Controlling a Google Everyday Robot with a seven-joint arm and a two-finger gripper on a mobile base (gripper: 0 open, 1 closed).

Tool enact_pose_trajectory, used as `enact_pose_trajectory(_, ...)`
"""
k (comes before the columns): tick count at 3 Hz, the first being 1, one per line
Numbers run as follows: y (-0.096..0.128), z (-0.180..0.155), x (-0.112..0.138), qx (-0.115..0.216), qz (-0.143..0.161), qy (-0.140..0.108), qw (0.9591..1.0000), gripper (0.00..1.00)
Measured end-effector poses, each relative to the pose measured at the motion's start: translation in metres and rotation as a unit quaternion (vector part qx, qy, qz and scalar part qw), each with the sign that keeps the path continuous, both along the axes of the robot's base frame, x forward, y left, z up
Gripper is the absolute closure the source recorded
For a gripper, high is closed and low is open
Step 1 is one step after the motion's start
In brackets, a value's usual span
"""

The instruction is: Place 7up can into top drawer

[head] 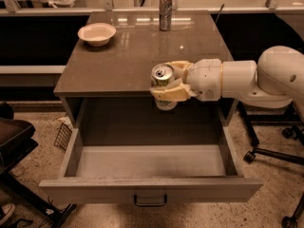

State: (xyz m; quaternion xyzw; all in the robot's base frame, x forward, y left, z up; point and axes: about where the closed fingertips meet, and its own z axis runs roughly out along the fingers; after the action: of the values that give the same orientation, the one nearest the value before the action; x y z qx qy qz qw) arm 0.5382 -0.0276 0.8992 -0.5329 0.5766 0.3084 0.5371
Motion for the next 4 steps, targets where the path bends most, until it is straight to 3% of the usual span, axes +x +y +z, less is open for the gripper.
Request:
enact_pose_trajectory(2,0.040,-0.106,-0.007,0.025,0.046,0.058,0.9969,1.00)
enact_pose_trajectory(4,0.078,-0.196,-0.011,0.037,0.076,0.082,0.9930,1.00)
